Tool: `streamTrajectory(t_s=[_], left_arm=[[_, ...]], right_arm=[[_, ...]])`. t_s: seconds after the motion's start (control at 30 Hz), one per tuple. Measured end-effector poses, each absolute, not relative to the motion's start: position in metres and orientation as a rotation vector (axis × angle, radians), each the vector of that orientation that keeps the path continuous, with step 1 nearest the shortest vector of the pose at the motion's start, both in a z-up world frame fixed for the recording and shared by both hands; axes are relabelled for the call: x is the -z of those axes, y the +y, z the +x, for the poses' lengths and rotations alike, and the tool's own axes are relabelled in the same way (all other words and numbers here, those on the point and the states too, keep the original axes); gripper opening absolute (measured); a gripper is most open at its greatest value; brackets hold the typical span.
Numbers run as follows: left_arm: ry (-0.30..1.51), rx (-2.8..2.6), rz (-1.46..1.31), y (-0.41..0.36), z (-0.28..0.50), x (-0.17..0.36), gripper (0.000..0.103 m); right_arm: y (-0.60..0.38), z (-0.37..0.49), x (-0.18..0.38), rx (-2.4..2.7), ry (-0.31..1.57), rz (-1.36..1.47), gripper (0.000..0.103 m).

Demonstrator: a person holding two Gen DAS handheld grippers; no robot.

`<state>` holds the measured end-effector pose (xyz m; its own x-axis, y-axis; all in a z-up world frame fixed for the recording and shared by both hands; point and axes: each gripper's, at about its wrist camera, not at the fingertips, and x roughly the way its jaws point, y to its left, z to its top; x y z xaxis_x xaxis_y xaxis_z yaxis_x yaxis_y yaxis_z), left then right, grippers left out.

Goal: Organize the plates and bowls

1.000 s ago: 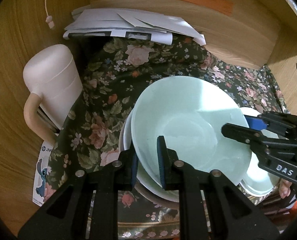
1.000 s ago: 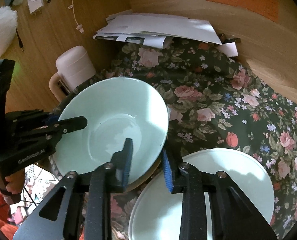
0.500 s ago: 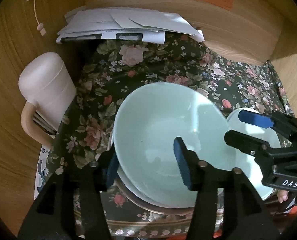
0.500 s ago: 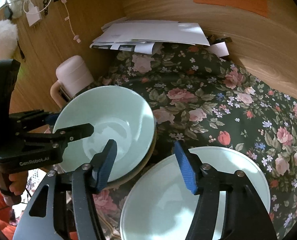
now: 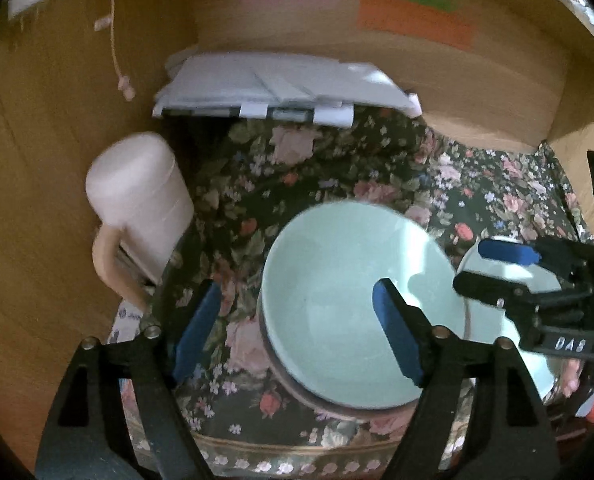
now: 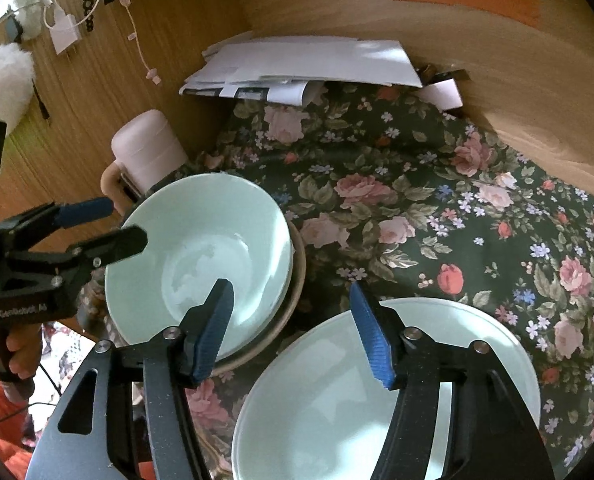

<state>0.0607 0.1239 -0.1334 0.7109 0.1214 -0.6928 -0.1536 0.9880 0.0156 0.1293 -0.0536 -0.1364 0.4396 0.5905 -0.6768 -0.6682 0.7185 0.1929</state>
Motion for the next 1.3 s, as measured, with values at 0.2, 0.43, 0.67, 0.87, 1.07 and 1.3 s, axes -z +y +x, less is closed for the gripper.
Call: streamTrajectory(t_s=[0.2,0.43,0.67,0.87,1.07,1.3], left_arm=[[0.831,-0.126,-0.110,0.135,0.055,0.156,0.078],[0.858,-0.065,-0.177,0.138,0.050,0.171,0.074],[0.880,0.000,-0.232,0.137,0.055,0.181,0.061],[0.885,0.019,-0.275,0.140,0.060,0.190,0.059],[0.862,-0.016,-0.270,0.137,0.060,0.191,0.055],[0.838,-0.028,-0.280,0.141,0.061,0.188,0.052]], right_arm=[[-0.039,0.135,0.145,-0.804,0.838,-0.126,0.057],[-0.025,0.147,0.156,-0.817,0.910,-0.140,0.057],[-0.009,0.148,0.164,-0.834,0.959,-0.166,0.049],[-0.003,0.146,0.174,-0.818,0.990,-0.164,0.046],[-0.001,0.146,0.177,-0.789,0.981,-0.140,0.043],[-0.005,0.148,0.173,-0.768,0.989,-0.099,0.035]])
